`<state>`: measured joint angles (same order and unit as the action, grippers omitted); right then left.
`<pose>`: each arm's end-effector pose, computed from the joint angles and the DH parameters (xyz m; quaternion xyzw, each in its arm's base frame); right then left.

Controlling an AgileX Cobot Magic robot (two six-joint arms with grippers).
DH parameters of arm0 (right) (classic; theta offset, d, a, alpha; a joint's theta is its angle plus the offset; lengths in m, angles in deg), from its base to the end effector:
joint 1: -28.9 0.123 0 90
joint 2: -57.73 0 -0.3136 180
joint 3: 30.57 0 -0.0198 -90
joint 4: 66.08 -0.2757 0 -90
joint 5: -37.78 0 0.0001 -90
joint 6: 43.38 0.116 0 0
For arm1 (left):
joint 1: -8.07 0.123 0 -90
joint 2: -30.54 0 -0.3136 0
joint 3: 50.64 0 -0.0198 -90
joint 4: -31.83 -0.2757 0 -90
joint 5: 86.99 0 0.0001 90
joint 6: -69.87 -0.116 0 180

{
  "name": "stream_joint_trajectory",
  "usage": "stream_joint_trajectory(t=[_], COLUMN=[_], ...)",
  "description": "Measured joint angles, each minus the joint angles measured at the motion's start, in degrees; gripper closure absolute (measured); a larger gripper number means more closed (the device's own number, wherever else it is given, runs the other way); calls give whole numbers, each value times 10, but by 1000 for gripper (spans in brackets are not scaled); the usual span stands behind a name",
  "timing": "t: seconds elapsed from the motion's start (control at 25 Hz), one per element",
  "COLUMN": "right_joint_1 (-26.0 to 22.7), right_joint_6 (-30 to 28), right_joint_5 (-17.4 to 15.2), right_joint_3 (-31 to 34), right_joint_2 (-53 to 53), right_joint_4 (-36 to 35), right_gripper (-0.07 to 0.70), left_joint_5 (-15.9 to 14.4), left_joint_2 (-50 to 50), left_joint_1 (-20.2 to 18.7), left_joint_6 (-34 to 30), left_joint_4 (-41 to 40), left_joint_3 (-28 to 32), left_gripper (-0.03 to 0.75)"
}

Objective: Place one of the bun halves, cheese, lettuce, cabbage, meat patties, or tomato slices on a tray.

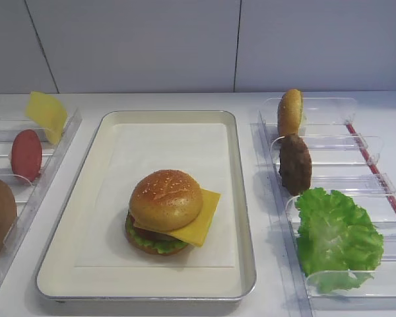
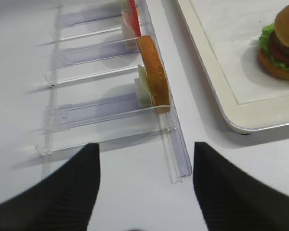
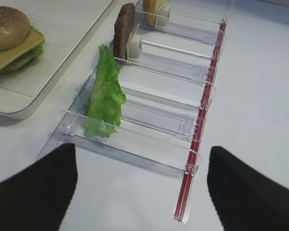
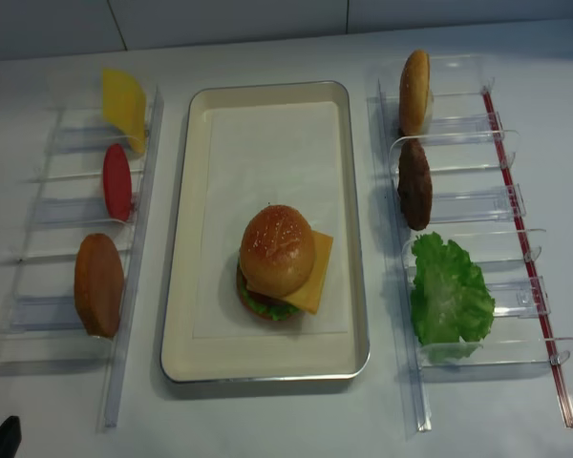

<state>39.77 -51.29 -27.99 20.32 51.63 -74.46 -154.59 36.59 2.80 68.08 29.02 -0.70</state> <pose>0.0025 0.0162 0.2612 -0.1484 0.8628 0.0852 0.4757 0.0026 0.0050 0.2625 0.0518 0.8795 0.0100 0.4730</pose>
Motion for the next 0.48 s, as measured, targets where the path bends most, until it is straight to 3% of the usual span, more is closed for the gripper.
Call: stream_joint_trajectory(t=[0.48], right_joint_1=[-13], right_joint_6=[0], right_joint_5=[0], right_joint_3=[0], right_joint_2=[0], right_joint_4=[0], right_gripper=[60], left_joint_5=[0], left_joint_2=[0], left_joint_1=[0], left_joint_6=[0], left_joint_4=[0], left_joint_3=[0], left_gripper=[302])
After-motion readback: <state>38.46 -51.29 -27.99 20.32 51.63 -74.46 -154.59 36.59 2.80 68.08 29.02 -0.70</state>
